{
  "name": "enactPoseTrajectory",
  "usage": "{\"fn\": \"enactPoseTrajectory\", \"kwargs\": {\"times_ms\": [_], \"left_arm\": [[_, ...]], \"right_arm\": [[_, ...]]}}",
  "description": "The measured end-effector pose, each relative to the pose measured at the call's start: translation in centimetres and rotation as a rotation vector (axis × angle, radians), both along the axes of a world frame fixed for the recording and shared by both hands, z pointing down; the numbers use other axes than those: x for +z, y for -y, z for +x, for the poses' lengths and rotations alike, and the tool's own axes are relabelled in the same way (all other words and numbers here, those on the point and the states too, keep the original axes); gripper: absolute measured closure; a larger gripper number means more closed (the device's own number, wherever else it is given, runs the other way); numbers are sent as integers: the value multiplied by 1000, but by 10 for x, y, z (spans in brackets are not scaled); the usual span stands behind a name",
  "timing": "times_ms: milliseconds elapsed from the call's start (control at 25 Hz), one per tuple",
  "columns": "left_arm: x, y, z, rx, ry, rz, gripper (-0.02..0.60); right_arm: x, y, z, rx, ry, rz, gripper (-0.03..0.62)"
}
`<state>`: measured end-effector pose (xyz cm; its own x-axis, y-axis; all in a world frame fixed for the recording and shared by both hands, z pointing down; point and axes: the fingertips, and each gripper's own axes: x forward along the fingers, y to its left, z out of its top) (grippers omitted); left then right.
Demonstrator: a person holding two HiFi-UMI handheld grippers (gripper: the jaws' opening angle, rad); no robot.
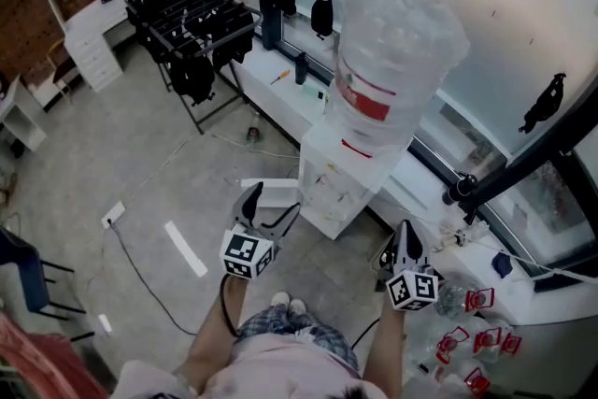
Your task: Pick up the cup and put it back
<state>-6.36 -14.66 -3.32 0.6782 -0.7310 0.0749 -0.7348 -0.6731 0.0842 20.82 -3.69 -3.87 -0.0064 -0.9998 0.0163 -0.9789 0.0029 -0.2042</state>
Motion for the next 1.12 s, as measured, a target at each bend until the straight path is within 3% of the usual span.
{"fn": "enactPoseTrajectory", "kwargs": {"times_ms": [440, 680, 1120], "left_arm": [[22, 29, 8, 68, 17, -10, 201], [43, 39, 20, 53, 23, -9, 201], [157, 50, 42, 72, 36, -15, 201]], "right_arm": [[27, 12, -14, 48, 14, -30, 577], [49, 20, -8, 39, 16, -36, 577], [164, 34, -2, 0, 6, -71, 577]]}}
